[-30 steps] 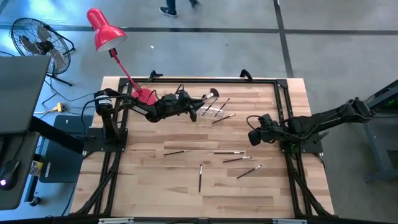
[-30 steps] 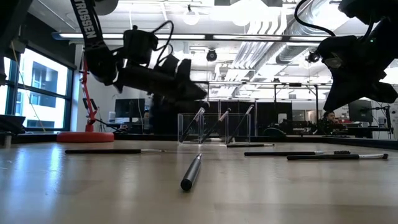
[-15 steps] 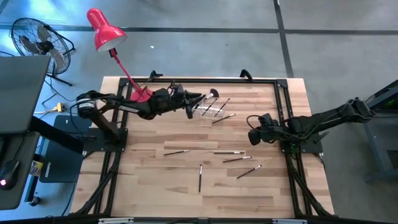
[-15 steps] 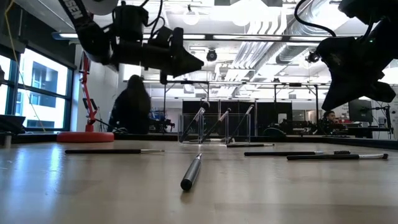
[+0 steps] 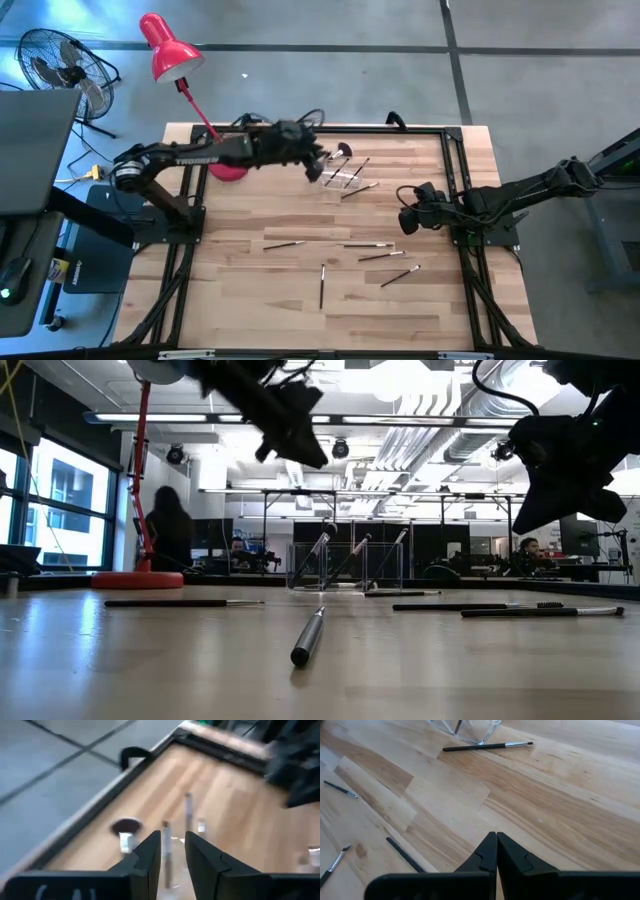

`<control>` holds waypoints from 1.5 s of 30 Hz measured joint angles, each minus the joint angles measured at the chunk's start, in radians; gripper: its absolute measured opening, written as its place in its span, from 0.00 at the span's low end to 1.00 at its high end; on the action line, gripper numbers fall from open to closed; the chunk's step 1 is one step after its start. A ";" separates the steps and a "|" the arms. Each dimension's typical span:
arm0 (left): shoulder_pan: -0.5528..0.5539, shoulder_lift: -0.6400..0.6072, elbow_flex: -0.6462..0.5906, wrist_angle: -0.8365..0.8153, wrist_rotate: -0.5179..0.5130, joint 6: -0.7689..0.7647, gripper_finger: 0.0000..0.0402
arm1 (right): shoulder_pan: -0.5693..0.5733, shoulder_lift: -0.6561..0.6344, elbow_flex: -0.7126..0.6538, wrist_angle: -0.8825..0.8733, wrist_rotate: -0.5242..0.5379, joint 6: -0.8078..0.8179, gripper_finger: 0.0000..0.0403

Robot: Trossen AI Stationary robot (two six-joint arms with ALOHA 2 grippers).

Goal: Put items in baskets/containers
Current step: Adjust the transparent organizer

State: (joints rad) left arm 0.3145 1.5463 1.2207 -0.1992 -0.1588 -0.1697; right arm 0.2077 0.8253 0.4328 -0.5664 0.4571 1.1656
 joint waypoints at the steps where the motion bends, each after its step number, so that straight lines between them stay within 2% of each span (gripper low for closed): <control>1: 0.001 0.021 0.055 -0.067 -0.013 0.023 0.21 | 0.000 0.000 0.000 0.003 0.004 -0.002 0.00; 3: 0.016 0.073 0.156 -0.192 -0.019 0.058 0.21 | 0.000 0.000 0.000 0.006 0.008 0.000 0.00; 7: 0.059 0.181 0.367 -0.317 0.006 0.114 0.21 | 0.000 0.000 0.000 0.007 0.008 0.004 0.00; 11: 0.118 0.305 0.536 -0.454 0.061 0.147 0.21 | 0.000 0.000 0.000 0.011 0.008 0.023 0.00; 14: 0.166 0.379 0.632 -0.570 0.139 0.160 0.24 | 0.000 0.000 0.000 0.011 0.010 0.030 0.00; 17: 0.196 0.446 0.706 -0.543 0.180 0.192 0.31 | 0.000 0.000 0.000 0.011 0.012 0.031 0.00; 20: 0.228 0.493 0.735 -0.586 0.195 0.196 0.39 | 0.000 0.000 0.000 0.011 0.013 0.041 0.00; 23: 0.245 0.532 0.771 -0.544 0.199 0.254 0.47 | 0.000 0.000 0.000 0.011 0.017 0.063 0.00; 27: 0.272 0.600 0.796 -0.564 0.250 0.276 0.53 | 0.000 0.000 -0.001 0.010 0.057 0.087 0.00; 31: 0.286 0.658 0.794 -0.597 0.380 0.275 0.54 | 0.000 0.000 -0.001 0.010 0.092 0.092 0.00; 33: 0.288 0.660 0.798 -0.597 0.404 0.287 0.54 | 0.000 0.000 -0.001 0.010 0.100 0.093 0.00; 37: 0.287 0.670 0.796 -0.634 0.394 0.317 0.54 | 0.000 0.000 -0.001 0.010 0.102 0.094 0.00; 41: 0.276 0.700 0.800 -0.620 0.336 0.325 0.54 | 0.000 0.000 -0.001 0.010 0.102 0.094 0.00; 43: 0.274 0.711 0.793 -0.683 0.351 0.328 0.54 | 0.000 0.000 -0.001 0.010 0.102 0.095 0.00; 45: 0.262 0.729 0.799 -0.678 0.374 0.349 0.54 | 0.000 0.000 -0.001 0.010 0.102 0.095 0.00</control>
State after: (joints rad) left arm 0.5766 2.2755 2.0194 -0.8769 0.2151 0.1797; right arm 0.2072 0.8253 0.4317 -0.5560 0.5587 1.2605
